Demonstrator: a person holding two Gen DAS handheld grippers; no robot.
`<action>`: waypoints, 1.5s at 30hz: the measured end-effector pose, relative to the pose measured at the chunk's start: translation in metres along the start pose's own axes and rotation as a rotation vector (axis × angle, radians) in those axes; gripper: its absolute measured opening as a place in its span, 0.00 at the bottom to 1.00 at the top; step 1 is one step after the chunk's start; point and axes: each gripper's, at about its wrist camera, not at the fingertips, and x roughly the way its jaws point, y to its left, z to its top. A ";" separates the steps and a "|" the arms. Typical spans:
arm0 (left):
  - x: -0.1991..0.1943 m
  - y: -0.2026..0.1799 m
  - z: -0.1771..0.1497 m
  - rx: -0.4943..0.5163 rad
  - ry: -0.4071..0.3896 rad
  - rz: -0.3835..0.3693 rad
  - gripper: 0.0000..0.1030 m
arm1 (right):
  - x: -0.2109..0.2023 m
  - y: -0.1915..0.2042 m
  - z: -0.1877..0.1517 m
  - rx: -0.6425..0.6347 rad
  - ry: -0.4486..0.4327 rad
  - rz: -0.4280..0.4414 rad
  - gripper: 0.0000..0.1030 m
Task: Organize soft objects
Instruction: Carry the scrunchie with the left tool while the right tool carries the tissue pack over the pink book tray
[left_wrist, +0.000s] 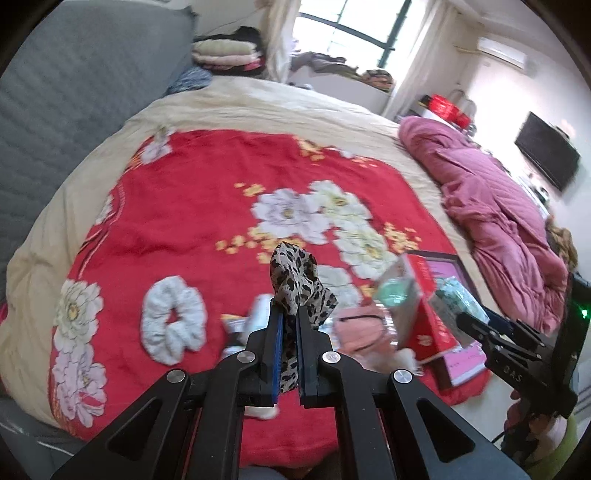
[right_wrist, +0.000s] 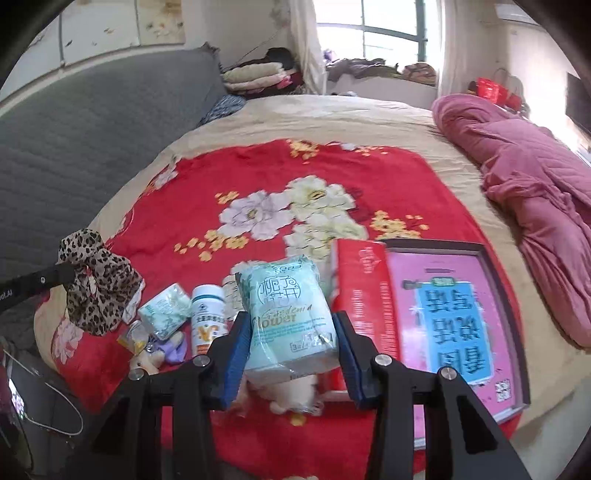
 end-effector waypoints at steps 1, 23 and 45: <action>-0.001 -0.010 0.000 0.011 -0.001 -0.011 0.06 | -0.005 -0.006 0.000 0.009 -0.005 -0.005 0.44; 0.049 -0.175 -0.024 0.227 0.156 -0.169 0.06 | -0.052 -0.136 -0.036 0.215 0.007 -0.105 0.44; 0.130 -0.304 -0.054 0.391 0.319 -0.291 0.06 | -0.016 -0.226 -0.088 0.423 0.088 -0.210 0.44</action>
